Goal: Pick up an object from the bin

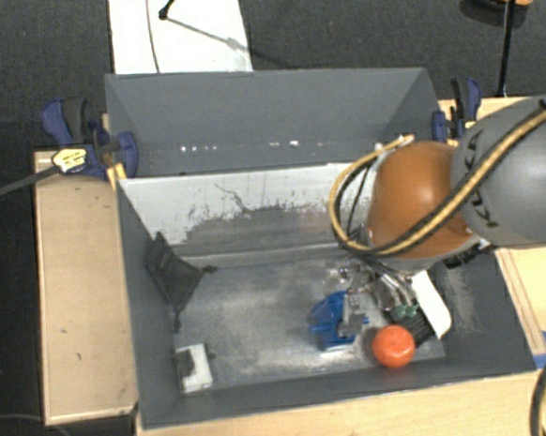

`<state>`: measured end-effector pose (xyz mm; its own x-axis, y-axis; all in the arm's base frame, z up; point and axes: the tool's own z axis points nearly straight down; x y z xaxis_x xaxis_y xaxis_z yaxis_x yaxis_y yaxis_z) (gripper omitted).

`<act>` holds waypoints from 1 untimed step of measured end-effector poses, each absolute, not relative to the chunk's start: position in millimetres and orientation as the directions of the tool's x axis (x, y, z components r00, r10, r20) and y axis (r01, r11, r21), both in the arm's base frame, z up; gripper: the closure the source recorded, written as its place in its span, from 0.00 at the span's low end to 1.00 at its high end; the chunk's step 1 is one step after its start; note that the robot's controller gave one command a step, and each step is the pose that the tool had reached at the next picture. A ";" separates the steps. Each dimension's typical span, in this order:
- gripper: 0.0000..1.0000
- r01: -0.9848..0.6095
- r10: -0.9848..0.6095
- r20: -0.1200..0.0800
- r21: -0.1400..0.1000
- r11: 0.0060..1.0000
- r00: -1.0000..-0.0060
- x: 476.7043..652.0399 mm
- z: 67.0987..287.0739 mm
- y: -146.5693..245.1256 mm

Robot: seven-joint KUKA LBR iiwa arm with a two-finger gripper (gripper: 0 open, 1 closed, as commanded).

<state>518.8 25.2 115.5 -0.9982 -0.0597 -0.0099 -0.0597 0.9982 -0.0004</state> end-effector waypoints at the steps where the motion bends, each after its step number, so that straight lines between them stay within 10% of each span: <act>1: 1.00 -0.059 -0.059 -0.011 0.000 0.998 -0.998 518.9 127.5 25.3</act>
Offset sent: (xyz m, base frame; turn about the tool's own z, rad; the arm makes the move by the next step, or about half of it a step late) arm 0.0000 0.0000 0.0577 0.0000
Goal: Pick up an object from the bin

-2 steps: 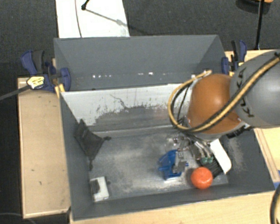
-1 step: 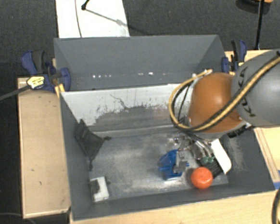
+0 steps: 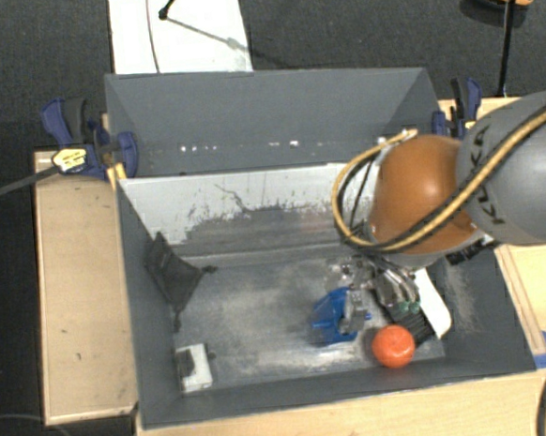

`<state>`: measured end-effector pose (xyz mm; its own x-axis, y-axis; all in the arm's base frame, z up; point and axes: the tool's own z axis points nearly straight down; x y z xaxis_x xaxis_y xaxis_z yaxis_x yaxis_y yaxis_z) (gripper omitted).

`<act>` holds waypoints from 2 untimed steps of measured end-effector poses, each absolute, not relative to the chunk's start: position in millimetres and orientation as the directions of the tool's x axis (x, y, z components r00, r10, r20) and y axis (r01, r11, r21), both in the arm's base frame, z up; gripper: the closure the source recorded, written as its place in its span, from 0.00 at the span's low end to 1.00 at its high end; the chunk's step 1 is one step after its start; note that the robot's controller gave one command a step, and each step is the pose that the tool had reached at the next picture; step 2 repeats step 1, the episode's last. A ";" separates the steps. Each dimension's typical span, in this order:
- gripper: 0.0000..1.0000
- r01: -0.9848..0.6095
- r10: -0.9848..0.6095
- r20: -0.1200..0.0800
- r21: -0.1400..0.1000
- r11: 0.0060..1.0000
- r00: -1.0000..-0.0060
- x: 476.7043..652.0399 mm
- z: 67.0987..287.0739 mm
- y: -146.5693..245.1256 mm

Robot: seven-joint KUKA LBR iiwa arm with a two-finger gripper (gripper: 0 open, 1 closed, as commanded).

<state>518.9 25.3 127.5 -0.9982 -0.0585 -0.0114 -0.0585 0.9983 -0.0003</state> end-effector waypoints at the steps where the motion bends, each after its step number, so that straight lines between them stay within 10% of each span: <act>1: 1.00 -0.057 -0.057 -0.010 0.000 0.998 -0.998 518.9 138.5 25.4; 2: 1.00 -0.057 -0.057 -0.010 0.000 0.998 -0.998 518.9 138.5 25.4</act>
Offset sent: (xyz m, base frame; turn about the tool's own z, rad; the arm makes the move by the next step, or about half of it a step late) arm -0.0001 -0.0001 0.0381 0.0000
